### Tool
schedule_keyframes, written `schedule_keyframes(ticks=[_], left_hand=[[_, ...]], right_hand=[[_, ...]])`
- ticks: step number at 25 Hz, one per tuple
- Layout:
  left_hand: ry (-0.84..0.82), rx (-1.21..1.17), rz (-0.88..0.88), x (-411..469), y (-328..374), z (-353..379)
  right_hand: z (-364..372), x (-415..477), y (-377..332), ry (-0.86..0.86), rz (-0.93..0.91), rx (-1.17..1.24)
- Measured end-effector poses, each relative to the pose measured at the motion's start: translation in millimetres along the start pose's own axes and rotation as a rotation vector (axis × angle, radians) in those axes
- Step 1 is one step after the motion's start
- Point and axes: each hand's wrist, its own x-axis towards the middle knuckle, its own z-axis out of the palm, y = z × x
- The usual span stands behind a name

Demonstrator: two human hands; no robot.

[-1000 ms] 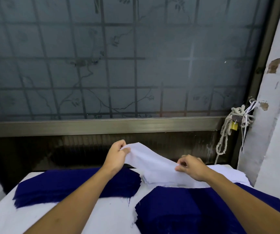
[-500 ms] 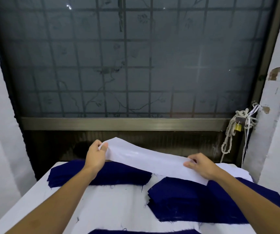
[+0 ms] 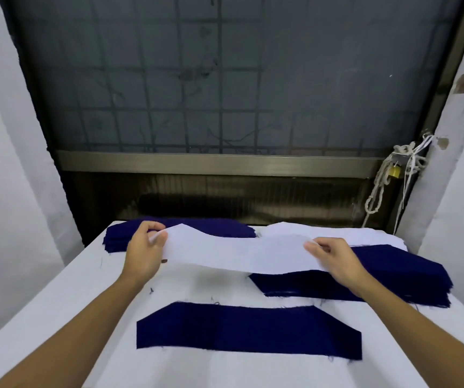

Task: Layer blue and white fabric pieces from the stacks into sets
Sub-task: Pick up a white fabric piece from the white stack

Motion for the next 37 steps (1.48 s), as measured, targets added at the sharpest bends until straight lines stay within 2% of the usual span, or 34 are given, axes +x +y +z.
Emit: schedule_keyframes(ticks=[4,9,14,21,31,34,37], left_hand=[[-0.113,0.038,-0.025,-48,-38,-8],[-0.2,0.202,0.002,-85,-65,-16],[-0.237,0.336,0.007,-106,-84,-18],[-0.205,0.372,-0.014,-107,-85,-16],[-0.206,0.346,-0.063,-107,-77,-18],[-0.227,0.416,0.018,-89,-58,-13],[-0.226,0.354,0.109,-55,-15,9]], right_hand=[[9,-41,26,-0.063,0.057,0.034],[19,-81,58,-0.026,0.137,0.041],[35,-107,74,0.073,0.201,-0.233],[43,-108,80,0.186,0.075,-0.484],[44,-103,86,0.247,0.109,-0.461],[34,-94,73,0.284,0.048,-0.411],[15,-64,53,0.311,-0.002,-0.323]])
